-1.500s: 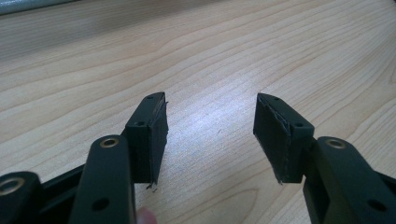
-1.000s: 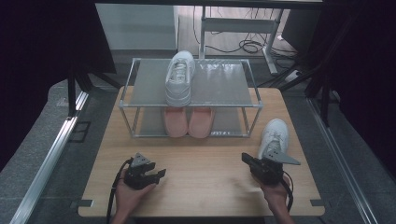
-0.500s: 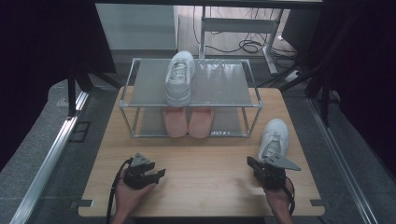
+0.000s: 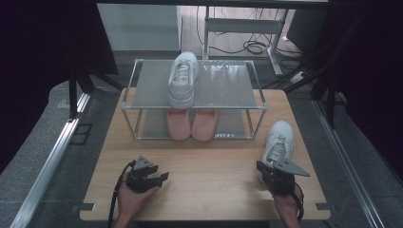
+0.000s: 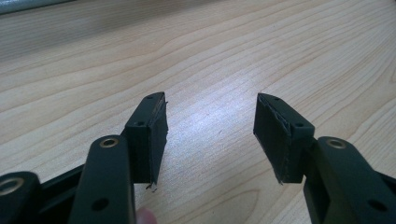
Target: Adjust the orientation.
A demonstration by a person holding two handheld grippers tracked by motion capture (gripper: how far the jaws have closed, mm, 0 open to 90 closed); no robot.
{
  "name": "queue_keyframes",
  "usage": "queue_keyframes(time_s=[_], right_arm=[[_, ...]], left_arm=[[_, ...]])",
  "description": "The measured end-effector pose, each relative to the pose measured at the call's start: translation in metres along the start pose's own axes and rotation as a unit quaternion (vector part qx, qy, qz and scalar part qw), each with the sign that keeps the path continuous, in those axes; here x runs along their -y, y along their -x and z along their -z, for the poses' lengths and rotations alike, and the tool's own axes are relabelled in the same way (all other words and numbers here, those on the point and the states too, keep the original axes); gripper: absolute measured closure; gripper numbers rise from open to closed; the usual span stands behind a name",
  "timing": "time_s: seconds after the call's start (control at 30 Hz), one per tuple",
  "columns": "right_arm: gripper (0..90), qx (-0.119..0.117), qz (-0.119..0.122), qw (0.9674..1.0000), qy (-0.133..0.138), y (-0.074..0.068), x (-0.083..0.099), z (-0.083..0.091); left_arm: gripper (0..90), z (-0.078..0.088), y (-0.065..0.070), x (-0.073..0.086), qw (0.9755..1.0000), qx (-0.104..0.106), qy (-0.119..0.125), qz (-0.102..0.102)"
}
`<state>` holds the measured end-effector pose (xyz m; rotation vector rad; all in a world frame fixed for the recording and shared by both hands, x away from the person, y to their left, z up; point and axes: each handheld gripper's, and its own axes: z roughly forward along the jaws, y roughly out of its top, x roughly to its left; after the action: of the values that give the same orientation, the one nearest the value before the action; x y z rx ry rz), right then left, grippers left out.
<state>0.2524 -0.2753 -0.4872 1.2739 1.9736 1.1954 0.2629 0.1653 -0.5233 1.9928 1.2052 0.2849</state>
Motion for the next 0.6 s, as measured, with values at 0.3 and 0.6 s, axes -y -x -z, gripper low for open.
queue_keyframes(time_s=[0.3, 0.6], right_arm=[[89.3, 0.003, -0.002, 1.0000, 0.000, 0.004, 0.007, 0.010], [89.3, 0.010, -0.011, 0.9999, 0.002, 0.010, 0.012, 0.020]], left_arm=[[45.4, 0.000, 0.000, 0.000, 1.0000, 0.001, 0.001, 0.001], [45.4, -0.001, 0.001, 0.000, 1.0000, 0.001, 0.000, -0.001]])
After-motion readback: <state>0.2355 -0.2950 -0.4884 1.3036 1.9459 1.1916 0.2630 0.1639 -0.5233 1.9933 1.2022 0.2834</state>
